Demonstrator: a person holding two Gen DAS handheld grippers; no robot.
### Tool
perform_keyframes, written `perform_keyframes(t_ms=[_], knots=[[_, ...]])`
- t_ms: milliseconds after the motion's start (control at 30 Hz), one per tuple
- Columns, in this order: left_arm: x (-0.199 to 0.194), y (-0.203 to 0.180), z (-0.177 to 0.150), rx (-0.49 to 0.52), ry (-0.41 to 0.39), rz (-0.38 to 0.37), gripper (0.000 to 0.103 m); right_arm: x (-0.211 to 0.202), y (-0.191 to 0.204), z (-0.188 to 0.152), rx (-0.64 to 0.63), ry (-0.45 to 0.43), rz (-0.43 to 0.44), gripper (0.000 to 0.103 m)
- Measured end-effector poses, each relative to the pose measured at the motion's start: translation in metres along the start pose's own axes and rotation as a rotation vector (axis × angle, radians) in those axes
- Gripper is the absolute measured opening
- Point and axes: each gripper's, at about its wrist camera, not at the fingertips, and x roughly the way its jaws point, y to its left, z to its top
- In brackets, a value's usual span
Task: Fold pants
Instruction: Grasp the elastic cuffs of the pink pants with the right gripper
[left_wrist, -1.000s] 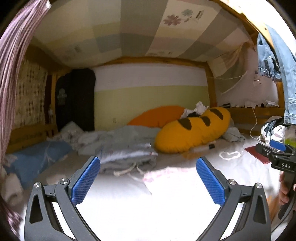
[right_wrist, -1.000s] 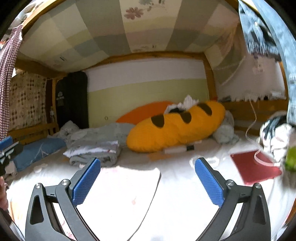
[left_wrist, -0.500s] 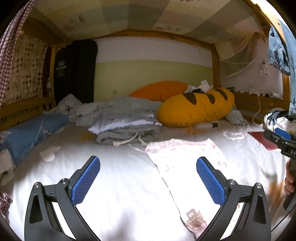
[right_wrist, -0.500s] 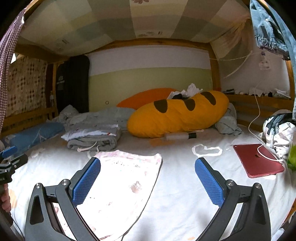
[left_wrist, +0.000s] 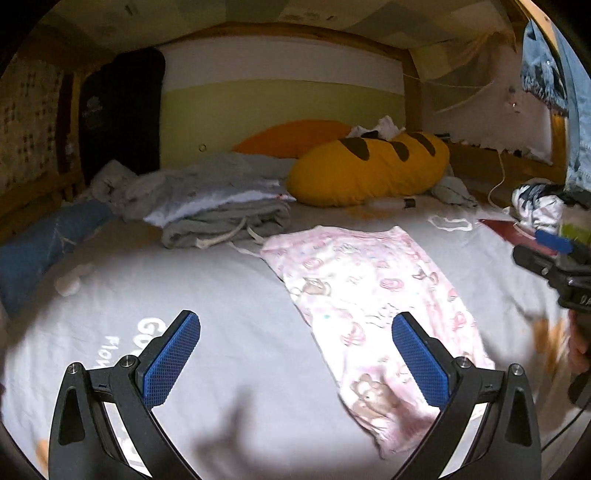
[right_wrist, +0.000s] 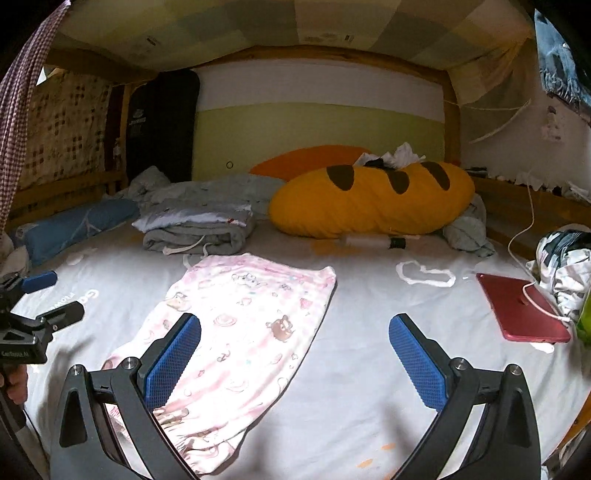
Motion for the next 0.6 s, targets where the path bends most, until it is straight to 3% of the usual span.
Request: perform_keyframes(t_ms=[600], knots=[[0.0065, 0.0024, -0.0059, -0.037, 0.043, -0.013, 0.103, 0.0092, -0.0066, -0.0059, 0.06, 0.068, 0.013, 0.102]])
